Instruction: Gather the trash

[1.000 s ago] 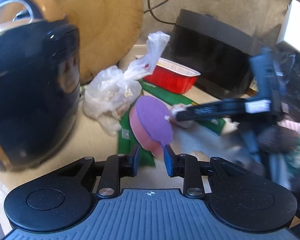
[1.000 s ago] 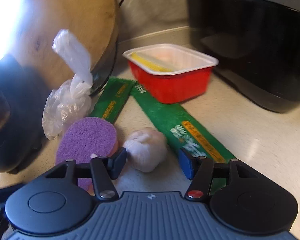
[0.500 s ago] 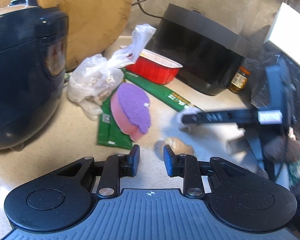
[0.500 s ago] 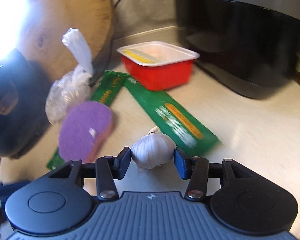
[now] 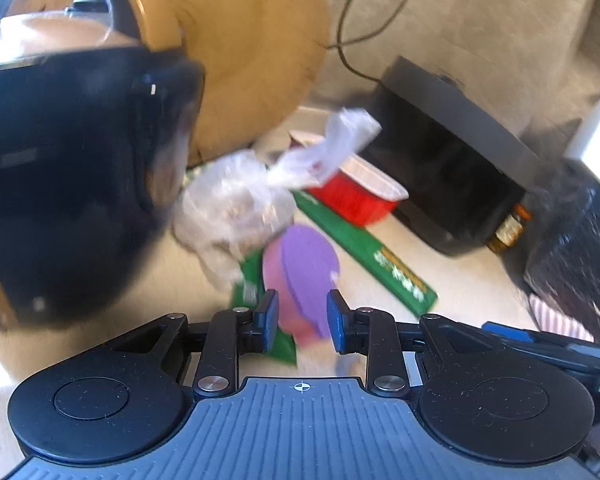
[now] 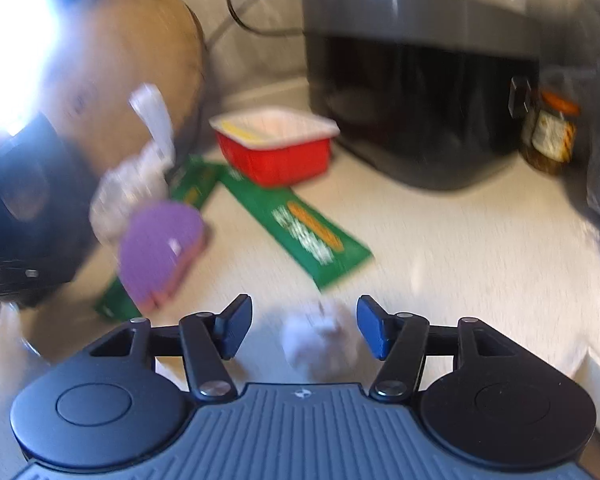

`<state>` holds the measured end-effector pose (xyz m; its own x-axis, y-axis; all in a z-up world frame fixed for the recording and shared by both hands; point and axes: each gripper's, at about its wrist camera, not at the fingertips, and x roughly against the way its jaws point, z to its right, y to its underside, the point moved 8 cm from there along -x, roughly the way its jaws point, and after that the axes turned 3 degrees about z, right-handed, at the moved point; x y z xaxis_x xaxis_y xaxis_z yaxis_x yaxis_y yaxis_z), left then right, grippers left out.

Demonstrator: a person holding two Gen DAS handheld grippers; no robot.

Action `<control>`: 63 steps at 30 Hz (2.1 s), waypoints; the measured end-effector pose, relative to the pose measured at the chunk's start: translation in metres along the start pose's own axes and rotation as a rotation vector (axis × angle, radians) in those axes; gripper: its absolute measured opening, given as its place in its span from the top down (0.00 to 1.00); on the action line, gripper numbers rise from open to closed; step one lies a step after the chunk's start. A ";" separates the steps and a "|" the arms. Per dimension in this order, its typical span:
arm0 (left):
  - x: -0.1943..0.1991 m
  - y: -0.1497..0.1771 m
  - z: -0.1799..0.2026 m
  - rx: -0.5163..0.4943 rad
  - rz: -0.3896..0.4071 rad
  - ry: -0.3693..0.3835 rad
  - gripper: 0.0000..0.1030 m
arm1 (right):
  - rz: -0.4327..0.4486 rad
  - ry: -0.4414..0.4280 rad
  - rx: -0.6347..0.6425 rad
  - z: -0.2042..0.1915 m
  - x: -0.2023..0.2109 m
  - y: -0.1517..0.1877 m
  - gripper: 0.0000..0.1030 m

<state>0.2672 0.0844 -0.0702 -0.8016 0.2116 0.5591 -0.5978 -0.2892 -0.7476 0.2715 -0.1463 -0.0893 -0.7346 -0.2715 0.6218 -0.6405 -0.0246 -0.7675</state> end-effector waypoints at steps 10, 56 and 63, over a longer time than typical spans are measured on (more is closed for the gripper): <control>-0.055 -0.010 0.000 -0.083 -0.090 -0.047 0.71 | -0.082 -0.187 -0.006 -0.051 -0.072 -0.048 0.79; -0.074 0.004 0.035 -0.202 -0.087 -0.077 0.35 | 0.047 0.192 -0.093 0.074 0.014 0.057 0.10; -0.015 0.035 0.014 -0.191 -0.187 -0.131 0.35 | 0.055 0.102 -0.013 0.039 0.014 0.057 0.05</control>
<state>0.2587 0.0580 -0.0995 -0.6775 0.1184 0.7260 -0.7351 -0.0727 -0.6741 0.2334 -0.1886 -0.1305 -0.7871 -0.1732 0.5920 -0.6011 0.0003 -0.7991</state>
